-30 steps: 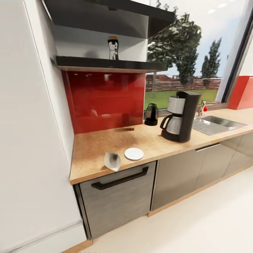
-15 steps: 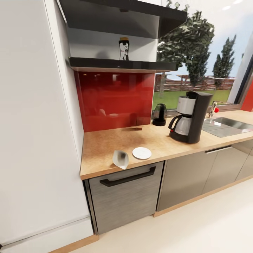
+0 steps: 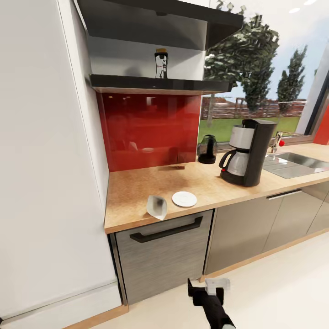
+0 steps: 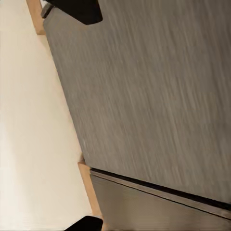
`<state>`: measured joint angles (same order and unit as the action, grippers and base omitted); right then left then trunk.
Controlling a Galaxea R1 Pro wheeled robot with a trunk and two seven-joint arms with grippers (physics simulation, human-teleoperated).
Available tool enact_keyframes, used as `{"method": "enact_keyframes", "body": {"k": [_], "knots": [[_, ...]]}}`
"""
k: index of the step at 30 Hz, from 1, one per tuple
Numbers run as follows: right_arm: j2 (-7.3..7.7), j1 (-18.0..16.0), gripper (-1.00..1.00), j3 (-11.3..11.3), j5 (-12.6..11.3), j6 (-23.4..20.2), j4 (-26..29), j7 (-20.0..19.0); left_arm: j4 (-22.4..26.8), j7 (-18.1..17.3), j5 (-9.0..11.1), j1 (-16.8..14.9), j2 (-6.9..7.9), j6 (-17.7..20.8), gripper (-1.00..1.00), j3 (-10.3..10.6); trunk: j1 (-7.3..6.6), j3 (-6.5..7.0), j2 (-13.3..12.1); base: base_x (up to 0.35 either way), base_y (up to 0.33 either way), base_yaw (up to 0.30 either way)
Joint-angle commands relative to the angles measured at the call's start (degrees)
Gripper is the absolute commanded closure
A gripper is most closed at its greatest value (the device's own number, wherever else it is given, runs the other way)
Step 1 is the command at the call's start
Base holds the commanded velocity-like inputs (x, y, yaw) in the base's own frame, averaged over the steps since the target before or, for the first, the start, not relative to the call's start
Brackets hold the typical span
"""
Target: Set up a coffee station on the kitchen countertop: keep the coffee maker on the countertop, move the bottle of coffee from the kitchen shelf to the counter next to the coffee maker, place a paper coffee filter on top of the coffee maker, put the saucer next to the coffee maker with the coffee cup on the saucer, and place the electric kettle next to the coffee maker.
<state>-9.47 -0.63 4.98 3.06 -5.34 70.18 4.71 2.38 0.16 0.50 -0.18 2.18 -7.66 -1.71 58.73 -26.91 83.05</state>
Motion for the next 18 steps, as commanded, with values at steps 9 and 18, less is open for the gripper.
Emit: {"method": "enact_keyframes", "body": {"k": [9, 18], "knots": [[-0.52, -12.2, -1.0, 9.7, 0.1, -29.2, 14.9, 6.2, 0.0, -0.1, 0.0, -0.1, -0.08, -0.2, -1.0, -0.1, 0.0, -0.06, 0.0, 0.0, 0.0, 0.0], [-0.52, -23.4, -1.0, 9.9, -0.1, -37.4, 14.7, 6.3, 0.9, 0.0, 0.0, -0.1, -0.05, -0.1, -1.0, -0.2, 0.0, -0.06, 0.0, 0.0, 0.0, 0.0]]}}
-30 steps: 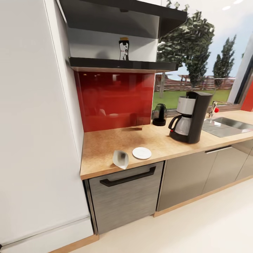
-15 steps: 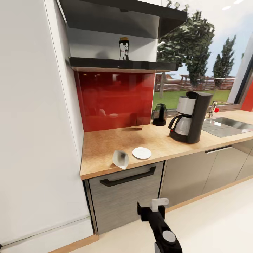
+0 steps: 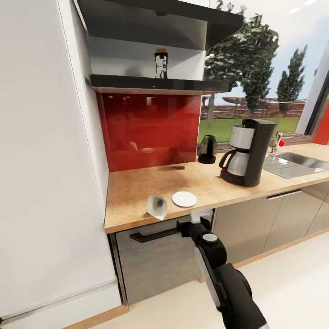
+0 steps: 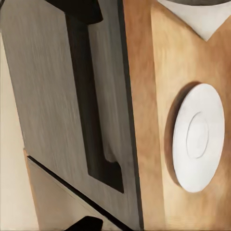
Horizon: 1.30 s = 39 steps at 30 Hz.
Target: Set up a coffee station on the kitchen countertop: keep the coffee maker on the countertop, move the bottle of coffee from the kitchen shelf to the counter next to the coffee maker, place a paper coffee filter on top of the coffee maker, put the saucer next to the coffee maker with the coffee cup on the saucer, and place the electric kettle next to the coffee maker.
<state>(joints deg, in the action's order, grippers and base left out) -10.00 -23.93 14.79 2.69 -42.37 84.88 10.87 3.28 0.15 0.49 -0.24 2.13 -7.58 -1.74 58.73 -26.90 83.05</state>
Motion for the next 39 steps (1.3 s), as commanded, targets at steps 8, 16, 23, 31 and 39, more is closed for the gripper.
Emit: {"method": "enact_keyframes", "body": {"k": [8, 16, 23, 31, 39], "knots": [[0.0, -1.5, -1.0, 0.2, 0.2, -2.6, 0.2, 0.0, 0.2, 0.0, 0.1, 0.0, -0.02, -0.1, -1.0, -0.2, 0.0, -0.06, 0.0, 0.0, 0.0, 0.0], [0.0, -1.5, -1.0, 1.1, 0.2, -2.7, 0.4, 0.0, 0.2, 0.1, 0.1, 0.0, 0.01, 0.1, -1.0, -0.2, 0.0, -0.06, 0.0, 0.0, 0.0, 0.0], [0.0, -1.5, -1.0, 1.3, 0.2, -2.7, 0.3, 0.0, 0.2, 0.1, 0.2, 0.0, -0.01, 0.2, -1.0, -0.3, 0.0, -0.21, 0.0, 0.037, 0.0, 0.173], [0.0, -1.5, -1.0, 1.2, 0.2, -2.7, 0.3, 0.0, 0.2, 0.1, 0.2, 0.0, 0.03, 0.0, -1.0, -0.3, 0.0, -0.48, 0.0, 0.021, 0.0, 0.258], [0.0, -1.5, -1.0, 1.1, 0.3, -2.7, 0.3, 0.0, 0.2, 0.1, 0.2, 0.0, -0.02, -0.1, -1.0, -0.4, 0.0, -0.65, 0.0, 0.189, 0.0, 0.144]]}}
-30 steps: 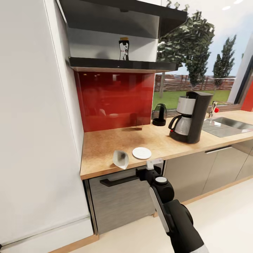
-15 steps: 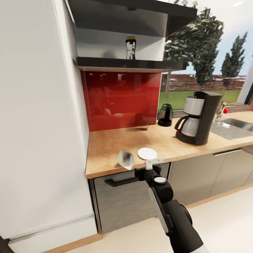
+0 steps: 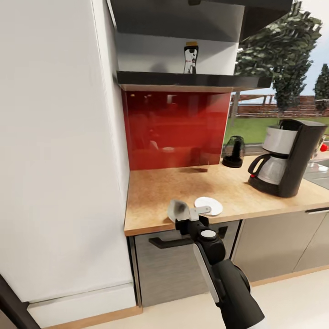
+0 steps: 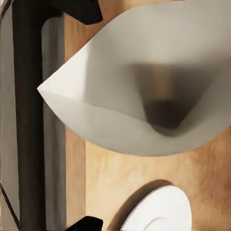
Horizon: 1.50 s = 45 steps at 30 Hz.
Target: Set up a coffee station on the kitchen countertop: keep the coffee maker on the countertop, move the bottle of coffee from the kitchen shelf to the counter next to the coffee maker, place a paper coffee filter on top of the coffee maker, put the saucer next to the coffee maker with the coffee cup on the saucer, and place the electric kettle next to the coffee maker.
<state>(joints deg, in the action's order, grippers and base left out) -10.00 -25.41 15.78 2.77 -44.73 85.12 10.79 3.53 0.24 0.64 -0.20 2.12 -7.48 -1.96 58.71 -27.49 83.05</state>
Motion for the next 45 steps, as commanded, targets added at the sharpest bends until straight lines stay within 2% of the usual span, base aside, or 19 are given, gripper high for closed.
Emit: {"method": "enact_keyframes", "body": {"k": [1, 18, 26, 45], "knots": [[0.0, 0.0, -1.0, 0.0, 0.3, -0.4, 0.1, 0.1, 0.0, 0.0, 0.0, 0.0, -0.01, -0.2, -1.0, -0.2, 0.02, -0.06, 0.0, 0.127, 0.0, 0.017], [0.0, 0.0, -1.0, -0.4, 0.5, -0.4, 0.0, 0.1, -0.1, -0.1, 0.0, 0.0, 0.06, -0.2, -1.0, -0.3, 0.02, -0.06, 0.0, 0.056, -0.006, 0.002], [0.0, 0.0, -1.0, -1.9, 0.6, -0.4, 0.0, 0.1, -0.1, -0.1, 0.0, 0.0, 0.08, -0.2, -1.0, -0.3, 0.02, -0.06, 0.0, 0.03, -0.001, 0.0], [0.0, 0.1, -1.0, -2.0, 0.6, -0.4, -1.5, 0.1, -0.9, 0.0, -0.1, 0.1, 0.3, 0.1, -1.0, -0.1, 0.02, -0.06, 0.0, 0.047, 0.0, 0.0]]}}
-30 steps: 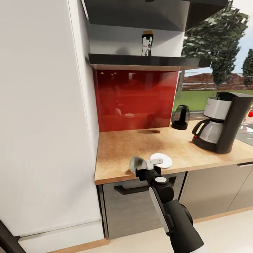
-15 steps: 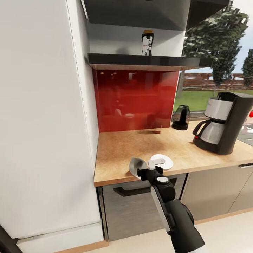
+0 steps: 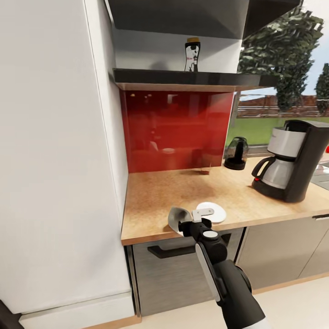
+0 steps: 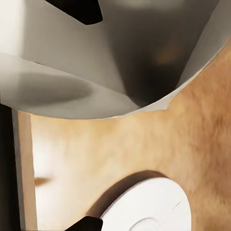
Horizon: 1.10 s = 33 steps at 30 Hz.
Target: Set up a coffee station on the kitchen countertop: keep the coffee maker on the countertop, move the bottle of coffee from the kitchen shelf to the counter next to the coffee maker, place a paper coffee filter on top of the coffee maker, put the saucer next to the coffee maker with the coffee cup on the saucer, and place the electric kettle next to the coffee maker.
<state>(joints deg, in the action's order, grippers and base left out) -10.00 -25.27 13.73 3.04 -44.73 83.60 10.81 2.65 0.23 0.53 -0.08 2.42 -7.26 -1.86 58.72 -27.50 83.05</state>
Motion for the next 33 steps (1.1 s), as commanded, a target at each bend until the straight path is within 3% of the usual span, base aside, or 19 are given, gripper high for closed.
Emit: {"method": "enact_keyframes", "body": {"k": [1, 25, 26, 33], "knots": [[0.0, 0.0, -1.0, 0.1, 0.3, -0.4, -0.1, 0.1, 0.0, 0.0, 0.0, 0.0, -0.02, -0.2, -1.0, -0.1, 0.01, -0.05, 0.0, 0.069, 0.0, 0.0], [0.0, 0.0, -1.0, 0.1, 0.3, -0.4, -2.2, 0.1, -0.1, 0.0, 0.1, 0.0, -0.05, -0.1, -1.0, -0.2, 0.01, -0.05, 0.0, 0.025, 0.0, 0.0], [0.0, 0.0, 1.0, 0.1, 0.3, -0.4, -2.2, 0.1, 0.0, 0.0, 0.1, 0.0, -0.05, -0.1, -1.0, -0.2, 0.01, -0.05, 0.0, 0.0, 0.0, 0.0], [0.0, 0.0, 1.0, 0.1, 0.3, -0.4, -2.2, 0.1, -0.1, 0.0, 0.1, 0.0, -0.05, -0.2, -1.0, -0.2, 0.01, -0.05, 0.0, 0.0, 0.0, 0.0]]}}
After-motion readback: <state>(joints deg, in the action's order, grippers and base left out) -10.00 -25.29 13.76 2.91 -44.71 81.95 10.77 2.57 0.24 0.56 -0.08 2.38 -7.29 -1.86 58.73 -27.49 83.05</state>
